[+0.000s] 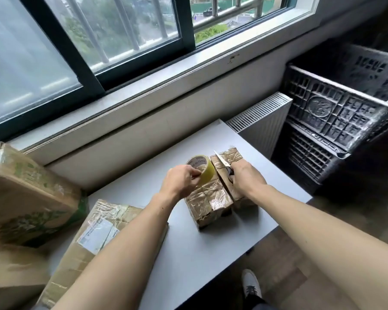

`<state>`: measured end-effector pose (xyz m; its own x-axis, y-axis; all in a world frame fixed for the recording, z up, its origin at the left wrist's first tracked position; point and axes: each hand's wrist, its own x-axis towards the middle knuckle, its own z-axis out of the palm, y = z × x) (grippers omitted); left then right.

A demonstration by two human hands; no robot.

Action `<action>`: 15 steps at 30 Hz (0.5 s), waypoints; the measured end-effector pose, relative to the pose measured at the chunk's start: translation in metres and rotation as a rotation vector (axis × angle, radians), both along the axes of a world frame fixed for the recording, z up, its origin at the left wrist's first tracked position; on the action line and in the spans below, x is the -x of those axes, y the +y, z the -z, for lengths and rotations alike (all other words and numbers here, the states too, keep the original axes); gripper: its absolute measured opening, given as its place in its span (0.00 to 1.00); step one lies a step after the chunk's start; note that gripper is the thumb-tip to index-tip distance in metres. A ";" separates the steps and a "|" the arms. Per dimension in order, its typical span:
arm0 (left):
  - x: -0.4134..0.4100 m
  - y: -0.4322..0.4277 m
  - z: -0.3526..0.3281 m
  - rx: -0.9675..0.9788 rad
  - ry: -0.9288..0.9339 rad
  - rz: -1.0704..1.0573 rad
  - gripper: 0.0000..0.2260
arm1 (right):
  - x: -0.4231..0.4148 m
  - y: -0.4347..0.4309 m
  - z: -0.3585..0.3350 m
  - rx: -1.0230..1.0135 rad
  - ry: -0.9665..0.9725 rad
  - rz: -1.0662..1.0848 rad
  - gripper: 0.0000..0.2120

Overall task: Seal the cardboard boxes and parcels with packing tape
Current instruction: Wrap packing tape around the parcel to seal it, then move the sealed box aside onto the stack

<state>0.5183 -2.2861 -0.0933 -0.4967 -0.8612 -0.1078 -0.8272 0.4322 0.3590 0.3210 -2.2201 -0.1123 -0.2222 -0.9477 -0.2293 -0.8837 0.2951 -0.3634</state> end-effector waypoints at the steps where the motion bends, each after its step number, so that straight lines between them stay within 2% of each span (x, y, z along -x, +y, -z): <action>1: 0.004 0.002 0.002 0.014 -0.032 0.012 0.11 | 0.003 -0.002 0.001 0.001 -0.003 -0.017 0.08; 3: 0.009 0.004 0.006 -0.028 -0.079 0.015 0.10 | 0.006 -0.005 0.002 0.024 -0.025 -0.048 0.10; 5: 0.011 0.005 0.010 -0.151 -0.106 0.029 0.09 | 0.006 -0.008 0.001 0.081 -0.061 -0.085 0.12; 7: 0.010 0.008 0.007 -0.213 -0.066 0.008 0.09 | 0.002 -0.014 -0.004 0.155 -0.111 -0.116 0.11; 11: -0.019 0.015 -0.006 -0.078 0.149 -0.270 0.07 | -0.030 -0.028 -0.017 0.229 -0.266 -0.226 0.09; 15: -0.084 0.034 -0.011 -0.011 0.068 -0.482 0.09 | -0.089 -0.033 -0.017 0.214 -0.397 -0.381 0.10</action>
